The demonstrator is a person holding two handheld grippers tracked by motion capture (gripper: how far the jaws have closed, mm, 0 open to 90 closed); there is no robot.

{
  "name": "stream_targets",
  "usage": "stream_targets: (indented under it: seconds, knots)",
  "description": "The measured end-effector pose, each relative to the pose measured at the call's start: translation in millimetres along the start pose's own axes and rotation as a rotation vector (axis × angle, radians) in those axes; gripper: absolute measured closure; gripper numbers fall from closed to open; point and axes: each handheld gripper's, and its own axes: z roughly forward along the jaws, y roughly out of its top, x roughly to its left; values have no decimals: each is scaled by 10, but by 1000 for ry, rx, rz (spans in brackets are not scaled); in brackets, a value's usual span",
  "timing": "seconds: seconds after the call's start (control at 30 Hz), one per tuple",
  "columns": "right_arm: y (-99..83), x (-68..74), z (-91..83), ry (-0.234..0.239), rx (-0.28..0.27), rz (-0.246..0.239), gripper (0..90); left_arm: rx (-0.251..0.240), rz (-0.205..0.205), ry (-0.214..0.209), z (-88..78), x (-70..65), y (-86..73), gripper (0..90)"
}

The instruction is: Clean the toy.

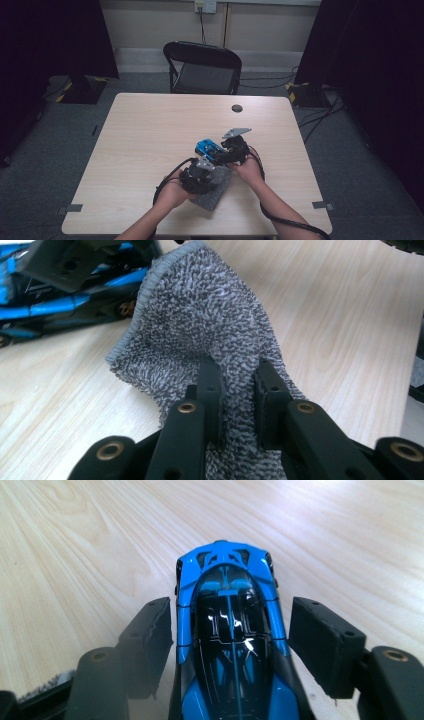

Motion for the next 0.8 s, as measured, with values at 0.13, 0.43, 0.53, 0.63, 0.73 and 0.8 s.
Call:
stream_targets:
  seconds: [0.13, 0.43, 0.53, 0.63, 0.73, 0.8]
  knots:
    - [13, -46, -119, 3, -11, -12, 302, -14, 31, -28, 30, -83, 109, 771]
    - [-38, -282, -402, -32, -28, 5, 294, -18, 108, -75, 242, -224, 392, 768]
    - [-84, -362, -485, -42, -29, 14, 294, -17, 136, -96, 351, -289, 493, 767]
    - [-119, -413, -535, -51, -32, 25, 294, -20, 148, -111, 439, -321, 560, 764]
    - [-201, -507, -601, -57, -41, 58, 294, -31, 140, -124, 633, -355, 665, 755]
    - [-227, -528, -612, -56, -40, 64, 294, -31, 144, -125, 671, -358, 672, 727]
